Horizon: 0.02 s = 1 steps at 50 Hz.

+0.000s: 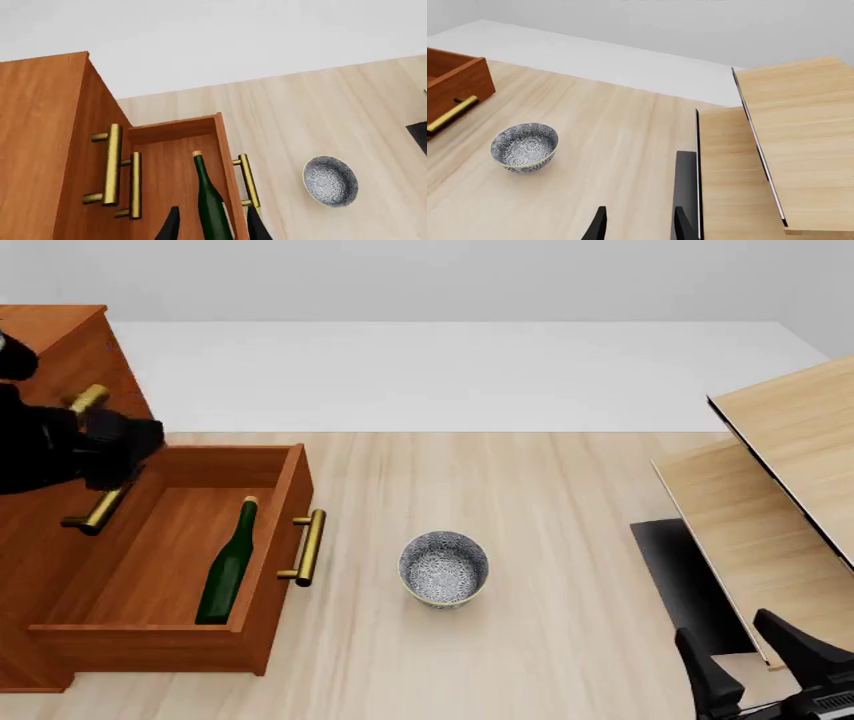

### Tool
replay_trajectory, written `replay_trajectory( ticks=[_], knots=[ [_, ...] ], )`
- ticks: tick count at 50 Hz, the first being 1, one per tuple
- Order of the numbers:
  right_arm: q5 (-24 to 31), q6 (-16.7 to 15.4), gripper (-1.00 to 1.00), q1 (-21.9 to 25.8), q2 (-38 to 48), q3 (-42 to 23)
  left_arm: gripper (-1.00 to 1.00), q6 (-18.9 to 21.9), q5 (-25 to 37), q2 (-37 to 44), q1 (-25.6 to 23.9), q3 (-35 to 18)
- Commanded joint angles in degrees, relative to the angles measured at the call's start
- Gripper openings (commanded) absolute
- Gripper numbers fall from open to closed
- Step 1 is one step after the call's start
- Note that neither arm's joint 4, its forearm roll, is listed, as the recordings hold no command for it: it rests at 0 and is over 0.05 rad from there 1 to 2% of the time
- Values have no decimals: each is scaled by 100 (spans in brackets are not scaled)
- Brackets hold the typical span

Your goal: Put the wine bottle in the bottom drawer of the cabinet.

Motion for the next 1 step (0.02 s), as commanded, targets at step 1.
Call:
replay_trajectory(
  ticks=[1],
  knots=[
    [5,2,100,-37,-39,0,100,185,715,-1212,-32,158]
  ],
)
